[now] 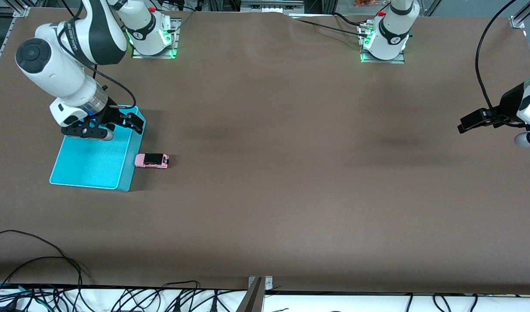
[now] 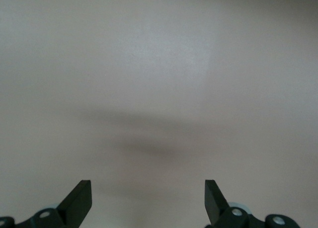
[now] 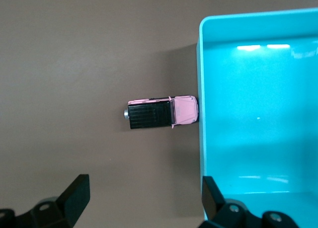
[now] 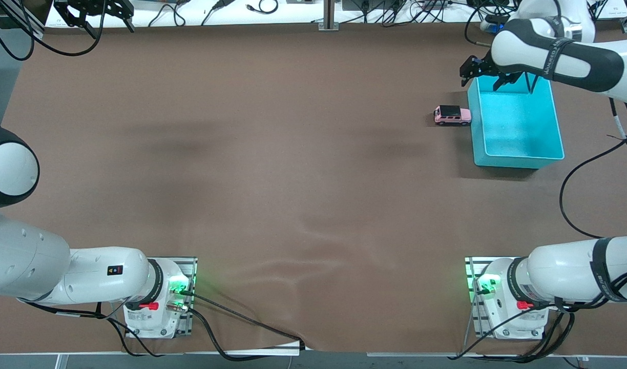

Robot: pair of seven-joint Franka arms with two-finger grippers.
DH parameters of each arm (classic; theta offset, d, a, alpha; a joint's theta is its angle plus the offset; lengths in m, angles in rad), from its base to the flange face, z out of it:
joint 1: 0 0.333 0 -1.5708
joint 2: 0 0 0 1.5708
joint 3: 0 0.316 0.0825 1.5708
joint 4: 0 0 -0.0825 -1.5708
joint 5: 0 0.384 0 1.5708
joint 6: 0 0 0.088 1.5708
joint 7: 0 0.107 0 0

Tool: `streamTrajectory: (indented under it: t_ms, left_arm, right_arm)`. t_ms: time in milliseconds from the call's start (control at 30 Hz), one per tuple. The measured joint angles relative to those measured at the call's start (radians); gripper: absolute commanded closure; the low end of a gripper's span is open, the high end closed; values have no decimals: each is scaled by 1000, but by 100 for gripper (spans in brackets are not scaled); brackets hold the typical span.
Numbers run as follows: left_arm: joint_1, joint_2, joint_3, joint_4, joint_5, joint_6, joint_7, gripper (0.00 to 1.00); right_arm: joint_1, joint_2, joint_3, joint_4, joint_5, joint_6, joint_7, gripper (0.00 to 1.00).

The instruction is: Wind and store pink jeep toy

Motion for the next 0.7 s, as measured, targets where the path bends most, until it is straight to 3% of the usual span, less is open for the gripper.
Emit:
streamTrajectory:
  t_ms: [200,701]
  left_arm:
    - [0,0,0,0,0,0,0,0]
    - [0,0,0,-1,0,0,0,0]
  right_arm:
    - [1,58,13,-19,0,76,89,0]
    - [4,180,40,-26,-7,166,618,0]
